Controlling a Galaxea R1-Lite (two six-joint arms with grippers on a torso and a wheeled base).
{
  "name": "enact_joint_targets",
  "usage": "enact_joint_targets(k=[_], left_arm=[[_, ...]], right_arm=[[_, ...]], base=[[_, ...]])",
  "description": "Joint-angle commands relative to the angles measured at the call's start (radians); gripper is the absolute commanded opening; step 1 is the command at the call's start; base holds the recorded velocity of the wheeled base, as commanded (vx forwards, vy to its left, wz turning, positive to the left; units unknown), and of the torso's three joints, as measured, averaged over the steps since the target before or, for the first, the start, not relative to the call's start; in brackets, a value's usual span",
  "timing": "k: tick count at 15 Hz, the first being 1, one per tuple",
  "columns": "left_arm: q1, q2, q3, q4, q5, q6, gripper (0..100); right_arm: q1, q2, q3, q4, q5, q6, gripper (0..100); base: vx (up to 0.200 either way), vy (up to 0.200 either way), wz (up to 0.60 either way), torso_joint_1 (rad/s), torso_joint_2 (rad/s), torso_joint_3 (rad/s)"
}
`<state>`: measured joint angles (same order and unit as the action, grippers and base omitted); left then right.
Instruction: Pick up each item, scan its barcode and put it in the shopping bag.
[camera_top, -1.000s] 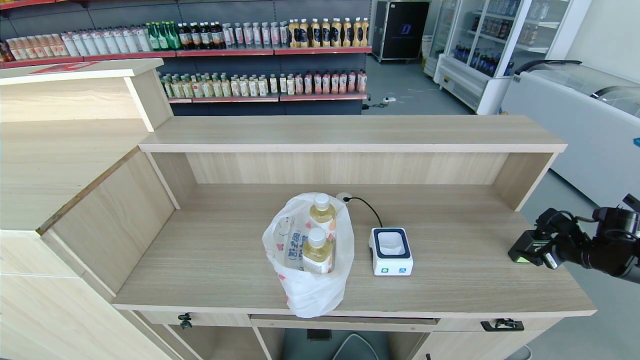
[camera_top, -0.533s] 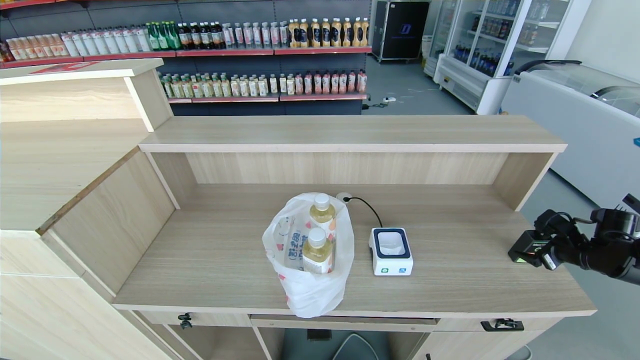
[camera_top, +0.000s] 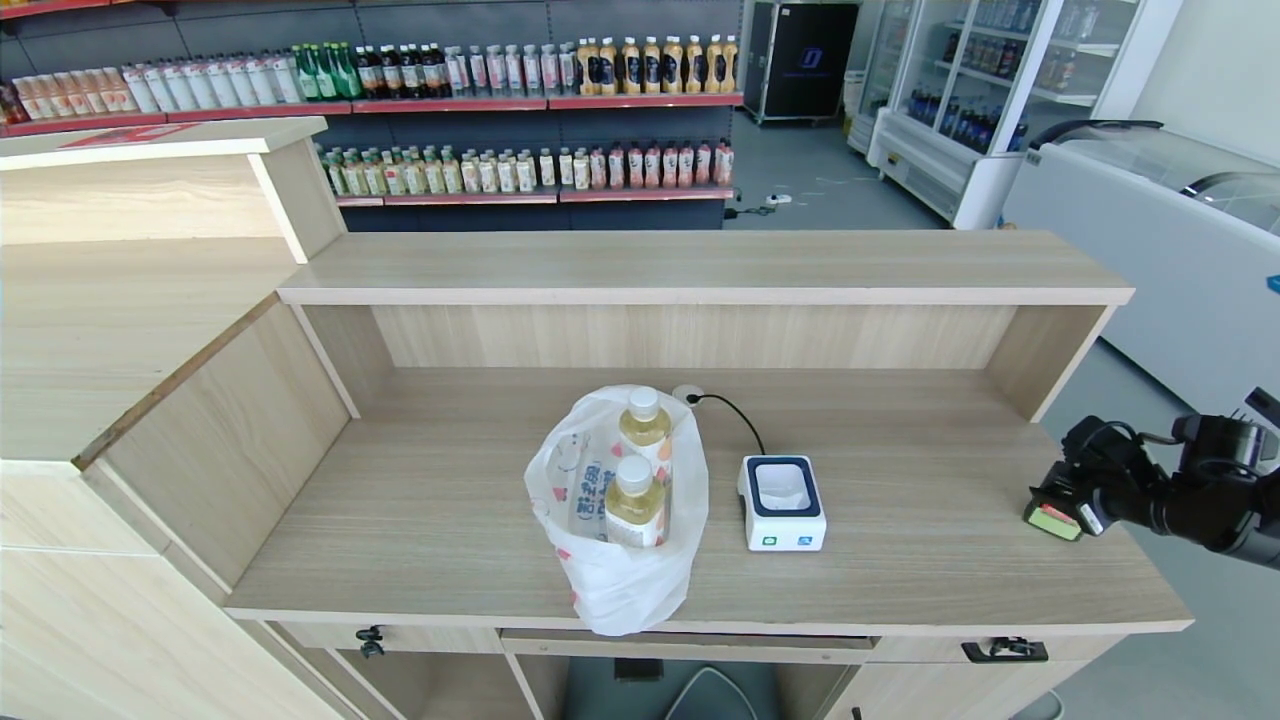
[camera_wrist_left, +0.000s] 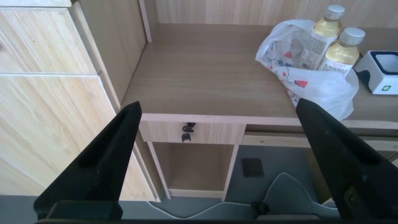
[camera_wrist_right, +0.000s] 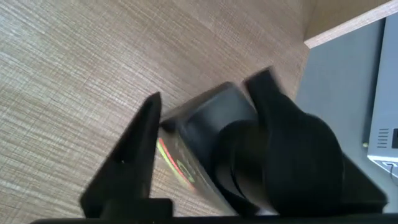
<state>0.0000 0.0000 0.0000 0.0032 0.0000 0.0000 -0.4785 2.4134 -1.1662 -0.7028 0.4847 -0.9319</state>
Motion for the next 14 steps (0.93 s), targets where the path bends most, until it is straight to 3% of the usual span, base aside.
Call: enact_joint_targets(k=[1, 6, 9, 11, 14], left_arm=[[0.000, 0.000, 0.000, 0.000, 0.000, 0.000, 100], [0.000, 0.000, 0.000, 0.000, 0.000, 0.000, 100], [0.000, 0.000, 0.000, 0.000, 0.000, 0.000, 100], [0.000, 0.000, 0.000, 0.000, 0.000, 0.000, 100], [0.000, 0.000, 0.000, 0.000, 0.000, 0.002, 100]], right_arm=[[0.001, 0.007, 0.010, 0.000, 0.002, -0.002, 0], [0.009, 0.001, 0.028, -0.009, 0.000, -0.007, 0], [0.008, -0.217, 0.089, -0.012, 0.000, -0.120, 0], [-0.048, -0.467, 0.269, -0.076, 0.028, -0.200, 0], [-0.072, -0.784, 0.723, -0.363, 0.068, -0.265, 0]], base=[[0.000, 0.000, 0.00, 0.000, 0.00, 0.000], [0.000, 0.000, 0.00, 0.000, 0.00, 0.000], [0.000, 0.000, 0.00, 0.000, 0.00, 0.000], [0.000, 0.000, 0.00, 0.000, 0.00, 0.000], [0.000, 0.000, 0.00, 0.000, 0.00, 0.000]])
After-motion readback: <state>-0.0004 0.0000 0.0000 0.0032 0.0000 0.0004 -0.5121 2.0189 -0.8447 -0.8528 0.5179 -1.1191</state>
